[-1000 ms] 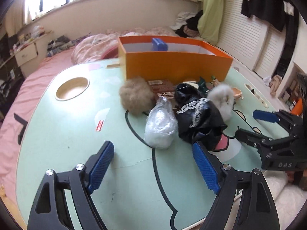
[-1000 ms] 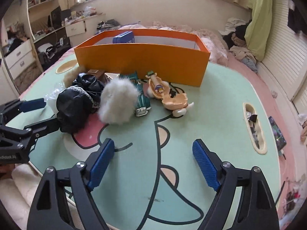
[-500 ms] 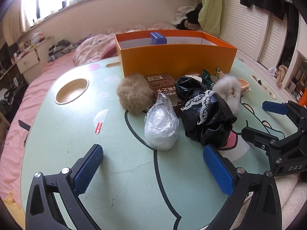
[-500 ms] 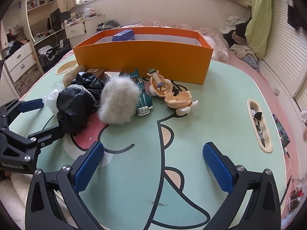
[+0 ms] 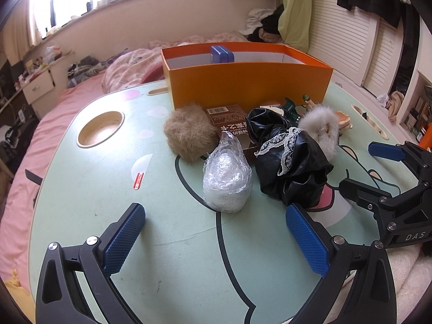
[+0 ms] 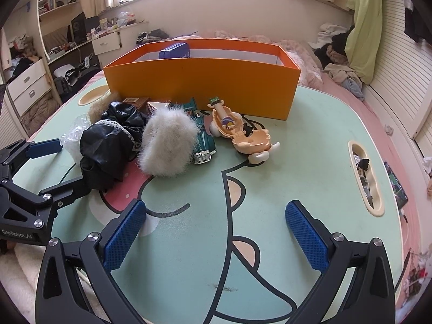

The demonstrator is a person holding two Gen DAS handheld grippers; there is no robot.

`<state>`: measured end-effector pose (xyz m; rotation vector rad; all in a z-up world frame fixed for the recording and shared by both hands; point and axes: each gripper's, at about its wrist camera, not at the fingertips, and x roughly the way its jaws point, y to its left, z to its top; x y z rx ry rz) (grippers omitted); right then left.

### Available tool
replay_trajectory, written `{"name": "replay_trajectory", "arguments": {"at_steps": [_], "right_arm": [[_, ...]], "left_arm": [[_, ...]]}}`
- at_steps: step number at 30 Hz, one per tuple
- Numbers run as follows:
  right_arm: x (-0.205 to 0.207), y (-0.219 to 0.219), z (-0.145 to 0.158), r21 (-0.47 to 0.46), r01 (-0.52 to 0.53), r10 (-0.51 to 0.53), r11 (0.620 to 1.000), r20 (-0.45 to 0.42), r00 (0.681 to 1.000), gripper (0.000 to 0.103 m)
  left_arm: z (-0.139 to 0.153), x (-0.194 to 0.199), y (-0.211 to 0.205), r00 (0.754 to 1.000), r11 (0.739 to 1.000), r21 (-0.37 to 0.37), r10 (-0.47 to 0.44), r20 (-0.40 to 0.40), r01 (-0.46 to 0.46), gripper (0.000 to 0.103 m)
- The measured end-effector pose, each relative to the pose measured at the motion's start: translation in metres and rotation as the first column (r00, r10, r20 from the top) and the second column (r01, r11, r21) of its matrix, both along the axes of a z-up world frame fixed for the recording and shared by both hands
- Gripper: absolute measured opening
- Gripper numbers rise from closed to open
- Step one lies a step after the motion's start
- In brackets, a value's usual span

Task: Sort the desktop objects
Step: 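Grasp the white fluffy ball from the pile with the right tool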

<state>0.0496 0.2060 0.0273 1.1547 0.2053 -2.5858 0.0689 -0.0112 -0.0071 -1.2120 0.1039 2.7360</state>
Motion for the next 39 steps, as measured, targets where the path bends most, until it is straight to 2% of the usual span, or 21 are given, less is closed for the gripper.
{"name": "replay_trajectory", "arguments": {"at_steps": [5, 9, 12, 14, 16, 21, 24, 27, 28, 29, 30, 32, 36, 39], "right_arm": [[0.001, -0.003, 0.001, -0.002, -0.019, 0.019, 1.000, -0.008, 1.000, 0.103], [0.008, -0.007, 0.002, 0.033, -0.029, 0.031, 0.999, -0.062, 0.998, 0.101], [0.013, -0.005, 0.004, 0.002, -0.038, 0.038, 0.999, -0.110, 0.993, 0.087], [0.011, -0.002, 0.007, -0.055, -0.064, 0.058, 0.996, -0.107, 0.993, 0.068], [0.007, -0.003, 0.012, -0.093, -0.088, 0.078, 0.992, -0.103, 0.992, 0.059], [-0.007, -0.014, 0.033, -0.172, -0.116, 0.095, 0.978, -0.123, 0.988, 0.055], [-0.017, -0.024, 0.038, -0.173, -0.104, 0.082, 0.979, -0.131, 0.988, 0.055], [-0.025, -0.035, 0.030, -0.147, -0.101, 0.089, 0.984, -0.085, 0.992, 0.055], [-0.028, -0.038, 0.025, -0.114, -0.096, 0.090, 0.989, -0.058, 0.994, 0.046], [-0.026, -0.041, 0.022, -0.074, -0.087, 0.081, 0.993, -0.079, 0.994, 0.033], [-0.022, -0.042, 0.022, -0.059, -0.097, 0.091, 0.994, -0.091, 0.992, 0.028], [-0.015, -0.042, 0.022, -0.082, -0.129, 0.121, 0.988, -0.098, 0.988, 0.028], [0.006, -0.029, 0.030, -0.141, -0.137, 0.109, 0.980, -0.194, 0.975, 0.027], [0.018, -0.016, 0.037, -0.206, -0.126, 0.069, 0.970, -0.260, 0.963, 0.027]], "left_arm": [[0.000, 0.000, 0.000, 1.000, 1.000, -0.001, -0.001, -0.001, 0.001, 0.103], [0.000, 0.000, 0.000, 1.000, 1.000, 0.001, 0.000, -0.001, 0.000, 0.103], [0.000, 0.000, 0.000, 1.000, 1.000, 0.004, 0.000, 0.000, 0.000, 0.103], [0.001, 0.001, 0.002, 1.000, 1.000, 0.004, -0.002, -0.001, 0.002, 0.103], [0.002, 0.001, 0.002, 1.000, 1.000, 0.004, -0.003, -0.001, 0.003, 0.103], [0.002, 0.001, 0.002, 1.000, 1.000, 0.006, -0.003, -0.002, 0.003, 0.103], [0.002, 0.001, 0.003, 1.000, 1.000, 0.005, -0.004, -0.002, 0.004, 0.103], [0.002, 0.001, 0.003, 1.000, 1.000, 0.006, -0.004, -0.002, 0.004, 0.103], [0.002, 0.001, 0.003, 1.000, 1.000, 0.005, -0.004, -0.002, 0.004, 0.103], [0.002, 0.001, 0.003, 1.000, 1.000, 0.004, -0.004, -0.002, 0.004, 0.103], [0.002, 0.001, 0.003, 1.000, 1.000, 0.006, -0.004, -0.003, 0.004, 0.103], [0.002, 0.001, 0.002, 1.000, 1.000, 0.006, -0.003, -0.002, 0.003, 0.103], [0.003, 0.001, 0.001, 1.000, 1.000, 0.008, 0.010, -0.005, -0.010, 0.103], [0.006, 0.002, -0.006, 1.000, 0.998, 0.056, 0.017, -0.016, -0.016, 0.103]]}}
